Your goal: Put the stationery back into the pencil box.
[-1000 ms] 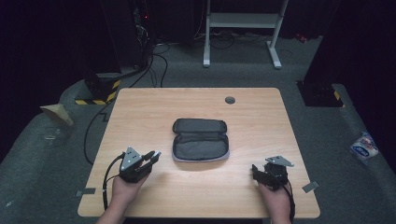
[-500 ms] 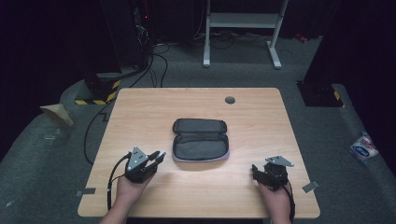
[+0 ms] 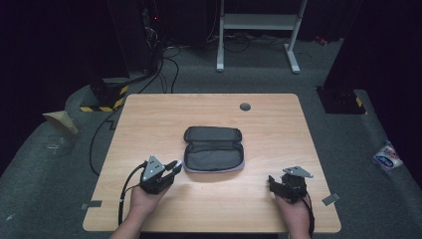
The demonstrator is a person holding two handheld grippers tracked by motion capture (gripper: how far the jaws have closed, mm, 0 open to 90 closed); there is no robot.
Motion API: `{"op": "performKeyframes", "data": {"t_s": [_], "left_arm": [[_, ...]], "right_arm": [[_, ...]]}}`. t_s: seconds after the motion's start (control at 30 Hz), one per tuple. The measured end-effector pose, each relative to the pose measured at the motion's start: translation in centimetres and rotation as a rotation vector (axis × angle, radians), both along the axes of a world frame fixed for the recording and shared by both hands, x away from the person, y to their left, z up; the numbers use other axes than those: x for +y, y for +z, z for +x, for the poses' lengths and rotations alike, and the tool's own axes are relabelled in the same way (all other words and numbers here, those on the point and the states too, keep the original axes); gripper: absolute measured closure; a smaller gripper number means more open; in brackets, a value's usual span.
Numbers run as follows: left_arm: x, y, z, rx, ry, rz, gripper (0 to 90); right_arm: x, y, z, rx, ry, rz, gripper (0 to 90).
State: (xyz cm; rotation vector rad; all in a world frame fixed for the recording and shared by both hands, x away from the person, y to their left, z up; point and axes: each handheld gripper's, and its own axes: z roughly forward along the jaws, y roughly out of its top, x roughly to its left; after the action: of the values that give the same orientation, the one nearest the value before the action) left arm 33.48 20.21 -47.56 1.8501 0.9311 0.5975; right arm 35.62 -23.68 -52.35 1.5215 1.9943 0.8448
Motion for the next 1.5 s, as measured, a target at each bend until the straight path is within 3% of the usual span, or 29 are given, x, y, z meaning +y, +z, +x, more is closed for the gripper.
{"op": "performKeyframes", "data": {"t_s": [0.63, 0.83, 1.0, 1.5], "left_arm": [[0.1, 0.5, 0.3, -0.010, 0.008, -0.038, 73.2], [-0.2, 0.7, 0.4, -0.012, 0.002, -0.028, 73.2], [-0.4, 0.9, 0.8, 0.005, -0.001, -0.053, 73.2], [-1.7, 1.7, 2.2, 0.007, 0.002, -0.034, 73.1]], "right_arm": [[0.0, 0.0, 0.1, 0.000, 0.000, 0.000, 27.4], [0.0, 0.0, 0.1, 0.000, 0.000, 0.000, 27.4], [0.0, 0.0, 0.0, -0.001, -0.001, 0.000, 27.8], [0.0, 0.0, 0.0, -0.001, 0.008, 0.000, 27.7]]}}
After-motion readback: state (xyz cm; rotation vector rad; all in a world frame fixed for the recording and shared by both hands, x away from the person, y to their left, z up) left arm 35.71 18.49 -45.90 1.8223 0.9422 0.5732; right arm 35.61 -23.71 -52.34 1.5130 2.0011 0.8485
